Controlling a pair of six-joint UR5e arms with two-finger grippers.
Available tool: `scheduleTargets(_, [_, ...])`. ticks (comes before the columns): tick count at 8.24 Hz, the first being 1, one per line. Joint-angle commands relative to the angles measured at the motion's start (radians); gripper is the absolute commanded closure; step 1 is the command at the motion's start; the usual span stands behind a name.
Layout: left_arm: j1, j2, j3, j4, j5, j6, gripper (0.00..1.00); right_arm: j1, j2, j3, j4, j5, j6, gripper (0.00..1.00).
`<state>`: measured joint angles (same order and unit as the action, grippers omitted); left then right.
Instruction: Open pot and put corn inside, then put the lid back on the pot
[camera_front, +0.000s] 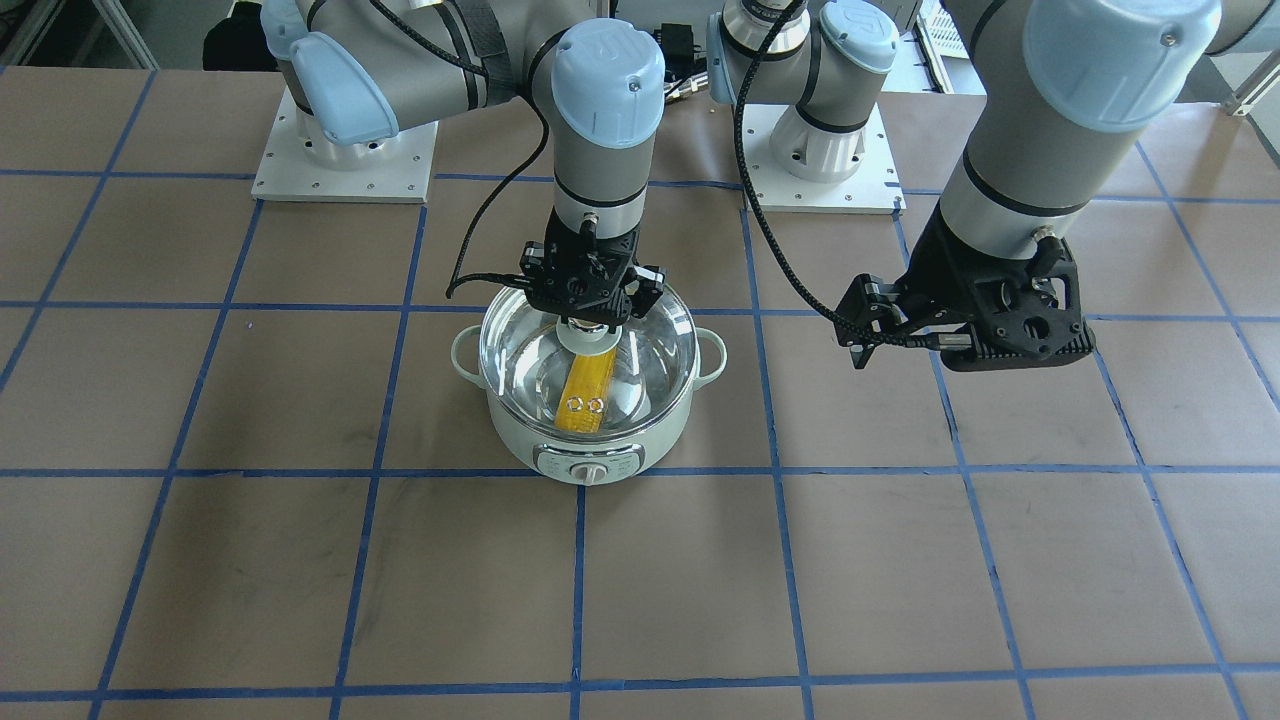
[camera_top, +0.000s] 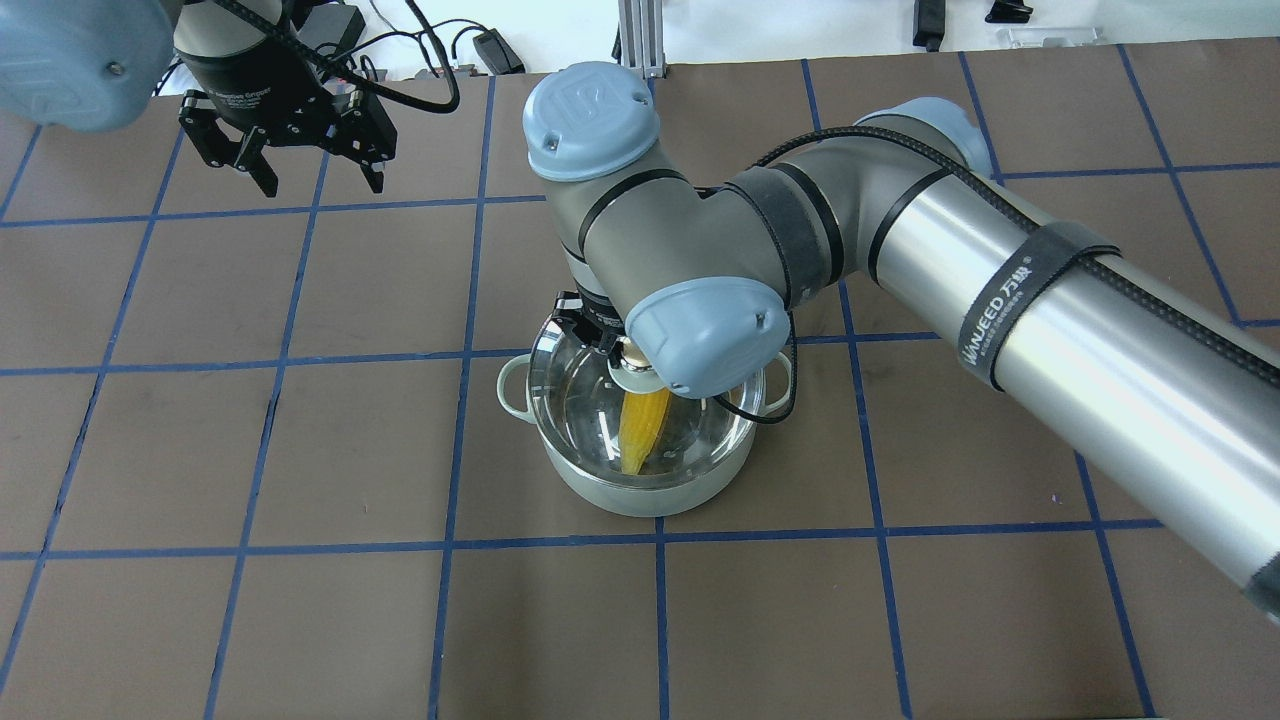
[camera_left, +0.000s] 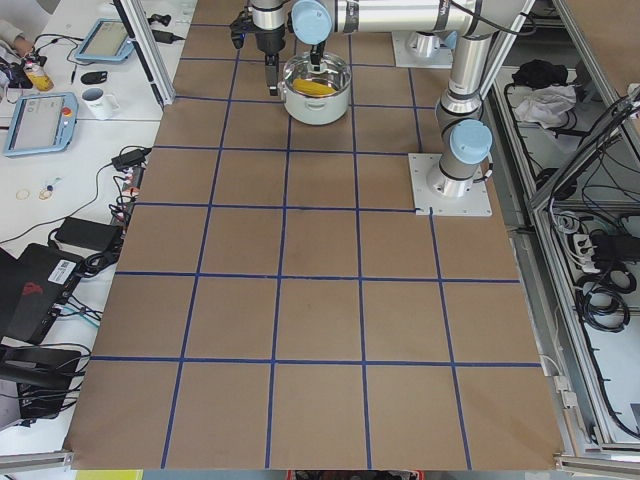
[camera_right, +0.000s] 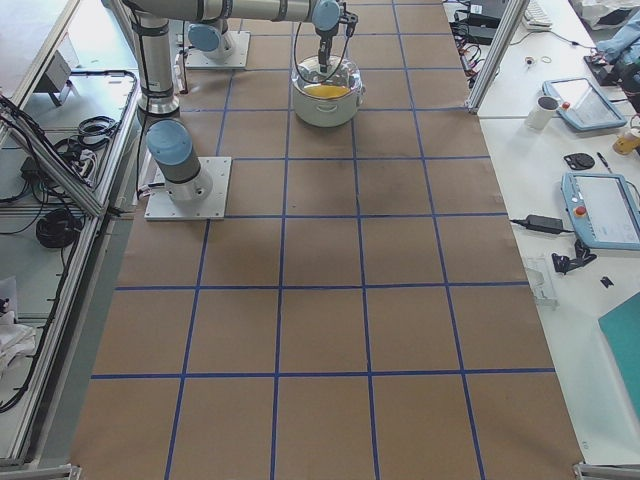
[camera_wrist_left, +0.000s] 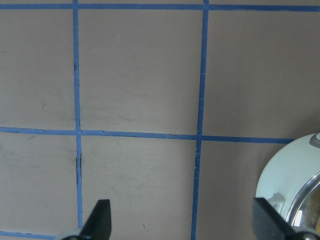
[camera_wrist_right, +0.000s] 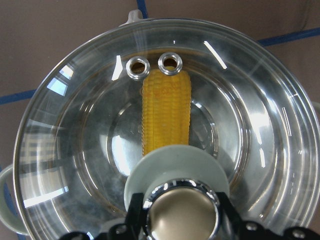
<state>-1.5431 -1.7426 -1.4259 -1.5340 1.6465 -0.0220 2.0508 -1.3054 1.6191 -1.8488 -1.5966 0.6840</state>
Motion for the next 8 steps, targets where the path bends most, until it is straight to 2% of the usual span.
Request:
scheduleTargets(1, [0.001, 0.000, -0.001, 0.000, 0.001, -0.001, 0.00, 0.000, 0.001, 0.001, -0.004, 0.004, 0.003, 0.88])
scheduleTargets(6, [0.001, -0.001, 0.001, 0.002, 0.004, 0.001, 0.00, 0.000, 0.003, 0.010, -0.004, 0.007, 0.002, 0.87])
scheduleTargets(8, [0.001, -0.002, -0.001, 0.002, 0.006, 0.001, 0.00, 0.000, 0.008, 0.010, -0.004, 0.004, 0.000, 0.83])
